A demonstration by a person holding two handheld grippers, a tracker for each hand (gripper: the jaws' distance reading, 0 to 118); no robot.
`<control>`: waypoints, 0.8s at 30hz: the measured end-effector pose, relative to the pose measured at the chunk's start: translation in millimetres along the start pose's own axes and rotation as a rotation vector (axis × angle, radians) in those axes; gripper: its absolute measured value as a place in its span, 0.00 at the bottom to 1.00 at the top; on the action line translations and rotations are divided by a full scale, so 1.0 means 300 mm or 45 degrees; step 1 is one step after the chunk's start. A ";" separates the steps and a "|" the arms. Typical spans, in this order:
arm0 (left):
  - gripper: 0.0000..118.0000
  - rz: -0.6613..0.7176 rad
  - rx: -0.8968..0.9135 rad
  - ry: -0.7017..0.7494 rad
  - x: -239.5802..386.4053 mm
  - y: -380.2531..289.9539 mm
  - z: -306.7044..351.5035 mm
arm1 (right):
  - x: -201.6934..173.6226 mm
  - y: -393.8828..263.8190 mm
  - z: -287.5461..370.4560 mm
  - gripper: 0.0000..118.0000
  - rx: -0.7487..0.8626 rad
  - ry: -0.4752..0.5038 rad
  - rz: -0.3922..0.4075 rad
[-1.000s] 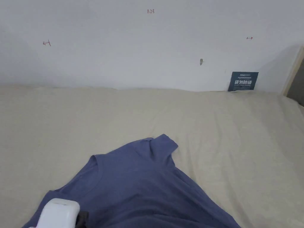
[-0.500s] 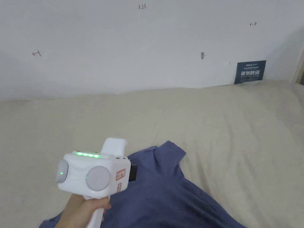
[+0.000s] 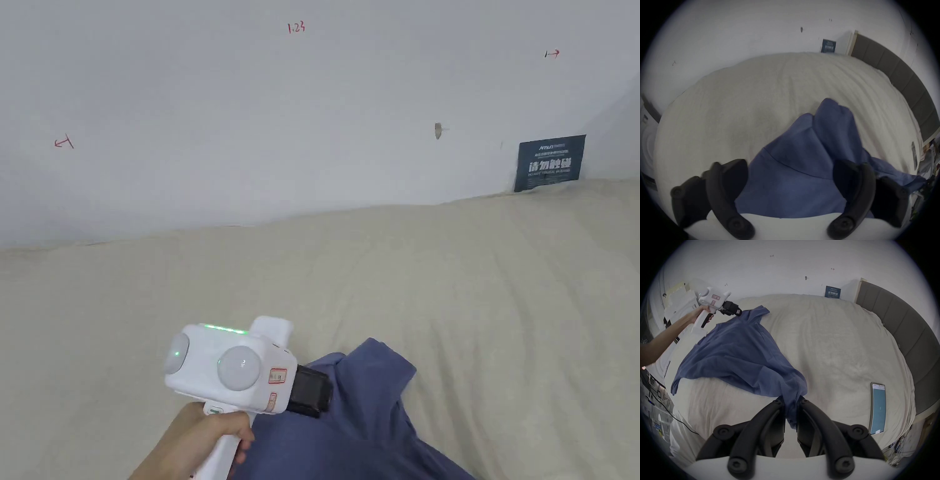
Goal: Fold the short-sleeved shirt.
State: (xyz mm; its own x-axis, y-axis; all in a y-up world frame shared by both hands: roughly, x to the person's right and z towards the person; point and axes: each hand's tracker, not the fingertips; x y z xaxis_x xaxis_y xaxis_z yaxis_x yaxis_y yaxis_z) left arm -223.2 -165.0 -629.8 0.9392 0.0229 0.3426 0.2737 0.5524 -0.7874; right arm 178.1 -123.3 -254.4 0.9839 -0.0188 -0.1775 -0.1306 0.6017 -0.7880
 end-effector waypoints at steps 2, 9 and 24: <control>0.86 -0.033 0.011 0.043 -0.009 0.020 -0.028 | -0.001 0.003 0.000 0.14 -0.004 0.003 0.007; 0.86 -0.020 -0.049 0.104 -0.059 0.058 -0.121 | -0.011 -0.005 -0.034 0.14 -0.062 0.029 0.009; 0.02 -0.034 -0.031 0.161 0.001 0.037 -0.125 | -0.034 0.006 -0.037 0.14 -0.066 0.072 -0.026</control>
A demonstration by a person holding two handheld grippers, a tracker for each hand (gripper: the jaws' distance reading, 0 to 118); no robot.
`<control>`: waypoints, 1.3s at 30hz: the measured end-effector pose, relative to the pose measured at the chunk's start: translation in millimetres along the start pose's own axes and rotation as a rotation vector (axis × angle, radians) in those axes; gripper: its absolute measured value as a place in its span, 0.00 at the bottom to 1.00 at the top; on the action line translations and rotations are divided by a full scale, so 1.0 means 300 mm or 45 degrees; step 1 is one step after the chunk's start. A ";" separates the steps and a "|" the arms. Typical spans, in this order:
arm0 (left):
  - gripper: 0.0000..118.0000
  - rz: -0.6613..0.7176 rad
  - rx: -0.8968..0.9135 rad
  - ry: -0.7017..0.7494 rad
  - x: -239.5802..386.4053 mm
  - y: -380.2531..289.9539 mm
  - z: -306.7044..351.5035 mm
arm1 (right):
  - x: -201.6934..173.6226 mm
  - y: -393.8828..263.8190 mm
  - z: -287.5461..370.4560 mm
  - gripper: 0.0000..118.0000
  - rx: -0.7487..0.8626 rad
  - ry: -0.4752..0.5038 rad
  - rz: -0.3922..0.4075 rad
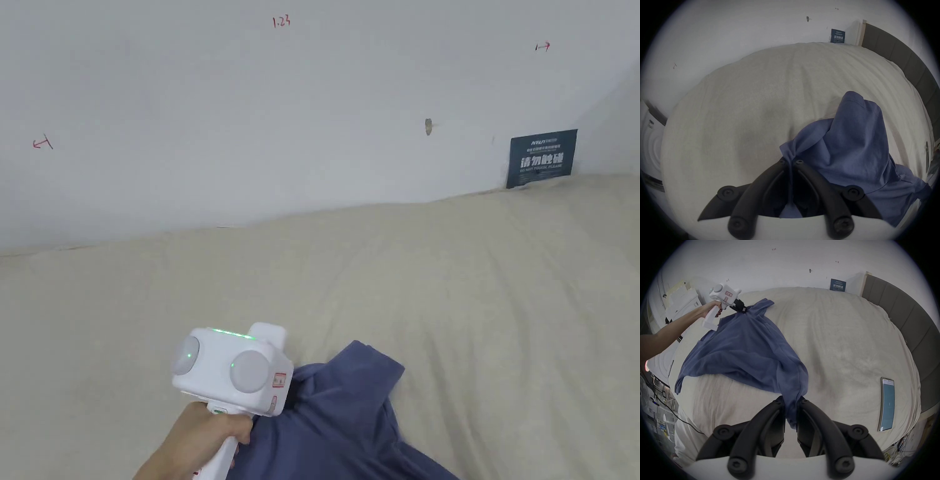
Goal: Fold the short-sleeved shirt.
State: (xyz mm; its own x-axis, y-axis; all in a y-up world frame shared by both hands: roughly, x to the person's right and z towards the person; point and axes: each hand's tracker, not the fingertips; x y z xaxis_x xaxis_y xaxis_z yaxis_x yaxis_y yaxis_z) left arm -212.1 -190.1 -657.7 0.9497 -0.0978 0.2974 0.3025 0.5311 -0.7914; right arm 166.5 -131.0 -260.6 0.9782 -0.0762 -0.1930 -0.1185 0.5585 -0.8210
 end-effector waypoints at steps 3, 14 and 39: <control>0.02 0.017 0.017 0.027 0.016 0.016 0.048 | 0.016 0.014 0.013 0.14 0.028 0.005 -0.035; 0.02 0.084 0.327 0.083 -0.035 -0.039 0.554 | 0.033 0.070 0.072 0.14 0.118 -0.046 -0.016; 0.02 0.286 1.139 0.620 -0.170 -0.468 2.052 | -0.195 0.740 0.715 0.14 0.839 -0.181 0.025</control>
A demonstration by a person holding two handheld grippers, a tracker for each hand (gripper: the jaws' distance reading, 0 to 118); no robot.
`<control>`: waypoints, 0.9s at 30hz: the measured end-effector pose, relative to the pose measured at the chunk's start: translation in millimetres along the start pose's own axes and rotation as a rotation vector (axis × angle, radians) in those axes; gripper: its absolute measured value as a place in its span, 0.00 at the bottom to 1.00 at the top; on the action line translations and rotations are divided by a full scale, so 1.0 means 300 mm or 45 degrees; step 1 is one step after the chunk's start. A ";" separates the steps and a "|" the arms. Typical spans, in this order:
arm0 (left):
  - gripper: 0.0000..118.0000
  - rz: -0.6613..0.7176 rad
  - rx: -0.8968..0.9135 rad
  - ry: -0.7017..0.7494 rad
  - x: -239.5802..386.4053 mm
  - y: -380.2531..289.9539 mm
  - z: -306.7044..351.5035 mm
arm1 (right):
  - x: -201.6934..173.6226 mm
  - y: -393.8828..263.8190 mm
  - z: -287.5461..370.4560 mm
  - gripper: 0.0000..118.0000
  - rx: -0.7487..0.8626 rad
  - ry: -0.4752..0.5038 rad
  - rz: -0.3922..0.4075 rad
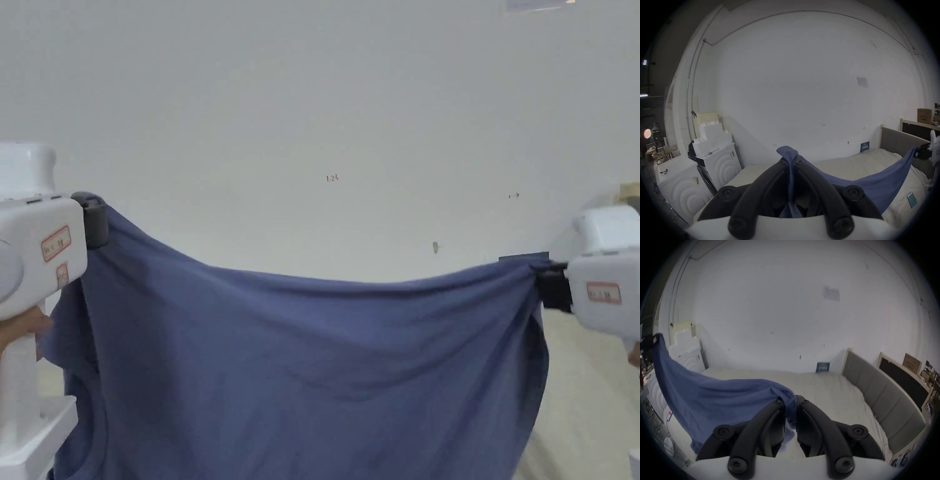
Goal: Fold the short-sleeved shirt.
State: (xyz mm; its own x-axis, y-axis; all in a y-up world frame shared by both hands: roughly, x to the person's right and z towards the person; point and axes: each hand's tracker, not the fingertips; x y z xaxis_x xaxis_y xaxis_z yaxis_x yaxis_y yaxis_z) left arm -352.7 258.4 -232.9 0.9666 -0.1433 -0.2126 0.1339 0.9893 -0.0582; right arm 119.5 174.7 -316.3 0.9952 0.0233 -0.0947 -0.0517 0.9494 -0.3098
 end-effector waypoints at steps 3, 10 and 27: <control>0.02 0.010 0.050 0.067 -0.022 0.054 0.040 | -0.012 0.150 0.049 0.14 0.100 0.026 -0.073; 0.02 0.050 0.104 0.088 -0.053 0.109 0.052 | 0.019 0.417 0.121 0.14 0.242 0.000 -0.176; 0.02 0.152 0.050 0.029 -0.042 0.148 -0.166 | 0.053 0.559 0.054 0.14 0.301 -0.059 -0.137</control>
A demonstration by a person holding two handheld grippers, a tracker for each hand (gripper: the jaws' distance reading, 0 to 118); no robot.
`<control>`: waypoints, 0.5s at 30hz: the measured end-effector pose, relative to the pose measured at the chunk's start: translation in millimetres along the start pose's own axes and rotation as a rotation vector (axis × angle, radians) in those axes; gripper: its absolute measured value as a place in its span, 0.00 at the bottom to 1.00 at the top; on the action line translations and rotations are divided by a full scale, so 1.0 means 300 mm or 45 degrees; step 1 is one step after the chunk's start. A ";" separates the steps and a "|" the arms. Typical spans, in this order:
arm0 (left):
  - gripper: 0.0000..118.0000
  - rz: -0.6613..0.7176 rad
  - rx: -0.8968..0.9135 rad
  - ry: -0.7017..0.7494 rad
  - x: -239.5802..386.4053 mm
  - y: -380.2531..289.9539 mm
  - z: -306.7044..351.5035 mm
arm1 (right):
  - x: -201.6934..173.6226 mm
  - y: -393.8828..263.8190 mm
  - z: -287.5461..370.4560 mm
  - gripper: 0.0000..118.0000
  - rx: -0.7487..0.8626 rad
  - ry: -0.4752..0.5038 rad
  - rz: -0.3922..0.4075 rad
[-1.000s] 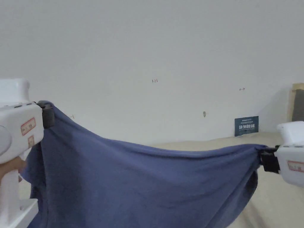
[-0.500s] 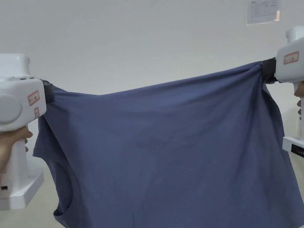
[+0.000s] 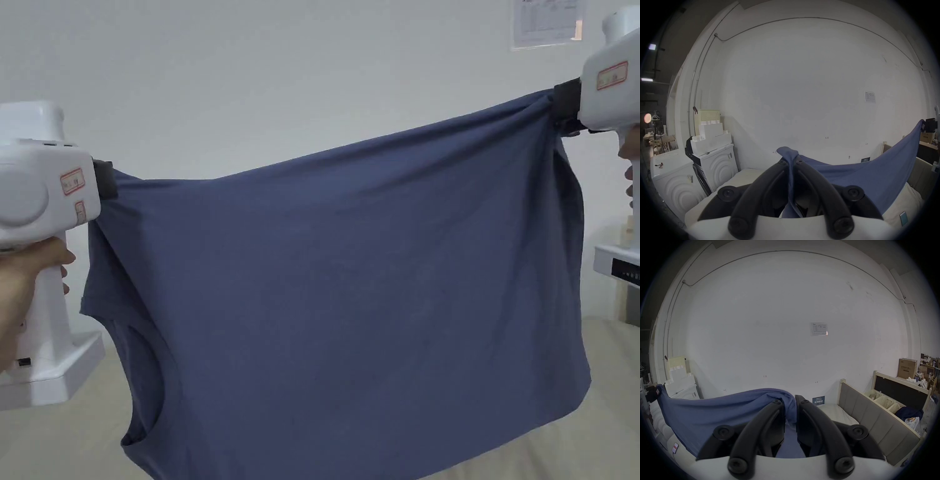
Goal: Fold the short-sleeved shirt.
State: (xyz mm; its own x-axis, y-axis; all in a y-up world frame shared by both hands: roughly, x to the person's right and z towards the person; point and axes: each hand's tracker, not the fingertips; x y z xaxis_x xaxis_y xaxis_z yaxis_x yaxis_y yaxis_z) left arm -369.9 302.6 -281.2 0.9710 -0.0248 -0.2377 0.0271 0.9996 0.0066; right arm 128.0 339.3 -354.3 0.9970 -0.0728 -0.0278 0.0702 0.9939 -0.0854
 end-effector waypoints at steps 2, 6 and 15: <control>0.02 -0.020 -0.013 0.005 0.016 0.000 -0.059 | -0.018 -0.015 -0.066 0.14 -0.018 -0.015 0.033; 0.02 -0.041 -0.029 0.007 0.039 -0.011 -0.177 | -0.022 -0.046 -0.194 0.14 -0.073 -0.021 0.022; 0.02 -0.080 -0.052 0.037 0.111 -0.050 -0.506 | -0.012 -0.122 -0.524 0.14 -0.138 -0.027 -0.024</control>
State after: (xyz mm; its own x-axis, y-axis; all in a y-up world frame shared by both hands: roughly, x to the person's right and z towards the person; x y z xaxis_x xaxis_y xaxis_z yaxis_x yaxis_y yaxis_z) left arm -373.9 288.9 -436.5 0.9604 -0.0877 -0.2645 0.0774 0.9958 -0.0490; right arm 116.4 290.2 -507.6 0.9961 -0.0886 -0.0043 0.0861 0.9775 -0.1928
